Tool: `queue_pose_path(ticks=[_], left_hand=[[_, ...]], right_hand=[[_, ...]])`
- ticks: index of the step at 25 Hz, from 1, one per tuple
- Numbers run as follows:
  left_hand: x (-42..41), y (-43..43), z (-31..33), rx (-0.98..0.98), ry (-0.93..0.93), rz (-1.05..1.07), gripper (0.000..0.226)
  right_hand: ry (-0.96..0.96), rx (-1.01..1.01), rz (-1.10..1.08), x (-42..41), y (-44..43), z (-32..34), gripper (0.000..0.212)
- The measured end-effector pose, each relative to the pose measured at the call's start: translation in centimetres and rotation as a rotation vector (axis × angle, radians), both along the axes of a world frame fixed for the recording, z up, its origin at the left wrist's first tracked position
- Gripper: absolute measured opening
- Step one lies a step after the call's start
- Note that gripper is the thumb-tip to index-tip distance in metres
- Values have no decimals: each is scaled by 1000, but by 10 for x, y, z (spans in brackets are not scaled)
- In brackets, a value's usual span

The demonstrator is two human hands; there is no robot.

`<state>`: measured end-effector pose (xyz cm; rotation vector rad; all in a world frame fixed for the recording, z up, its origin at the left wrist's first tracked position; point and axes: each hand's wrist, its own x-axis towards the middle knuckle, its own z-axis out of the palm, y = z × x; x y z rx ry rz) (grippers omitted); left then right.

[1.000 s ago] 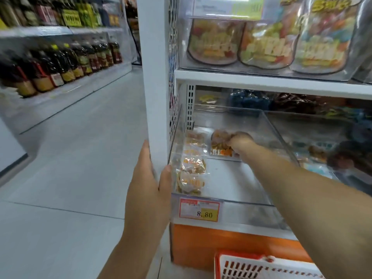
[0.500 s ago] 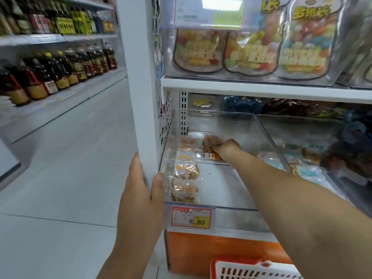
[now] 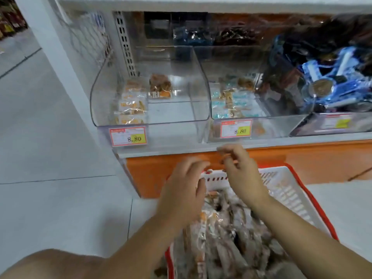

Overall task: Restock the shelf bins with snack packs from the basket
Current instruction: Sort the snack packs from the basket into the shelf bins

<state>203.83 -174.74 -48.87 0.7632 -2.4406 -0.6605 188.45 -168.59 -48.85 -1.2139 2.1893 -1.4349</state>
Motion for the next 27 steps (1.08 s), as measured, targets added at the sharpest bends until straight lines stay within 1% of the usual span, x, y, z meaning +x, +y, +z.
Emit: queue_pose_path(ticks=[2,4,5,6,7,9,10,12,14,16,17,18,19,21,22,23,24,26,27], left_hand=[[-13,28,-43,113,-253,-107,46],[-16,50,-80,222,-433,-124,48],[-15,57,-95,256,-495,-110,48],[-15,65,-107,265,-560,-95,49],[-14,70,-115,233,-620,-90,53],[-13,74,-125,157,-685,-104,61],[-14,74,-125,157,-697,-111,63],[-17,71,-123,181,-709,-100,60],[-22,67,-123,208,-687,-68,54],[-29,65,-125,265,-622,-15,53],[-34,64,-124,297,-547,24,55],[-40,62,-123,353,-464,53,59],[-47,60,-118,436,-370,74,62],[-57,55,-110,733,-220,104,61],[-61,53,-107,905,-183,98,54],[-63,51,-106,1043,-162,82,42],[-62,50,-106,1134,-139,63,36],[-60,53,-105,1241,-100,34,35],[-60,53,-103,1259,-93,22,37]], right_hand=[[-19,274,-129,-26,42,-60,30],[15,439,-162,-42,71,-101,30],[79,532,-114,-47,80,-116,35],[159,614,-21,-51,86,-130,46],[237,694,87,-54,87,-140,57],[369,833,227,-55,79,-151,72],[435,873,256,-55,73,-152,73],[524,903,241,-54,65,-152,64],[536,902,173,-57,65,-149,49],[466,797,109,-60,71,-144,34],[374,694,66,-59,73,-140,28],[212,586,24,-58,74,-133,24],[6,501,2,-57,74,-124,24],[-426,384,18,-53,76,-103,26],[-567,335,21,-50,79,-93,26],[-634,305,11,-50,84,-84,27],[-629,296,-3,-50,90,-77,30],[-530,320,-25,-50,101,-68,39],[-490,332,-37,-50,104,-65,42]])
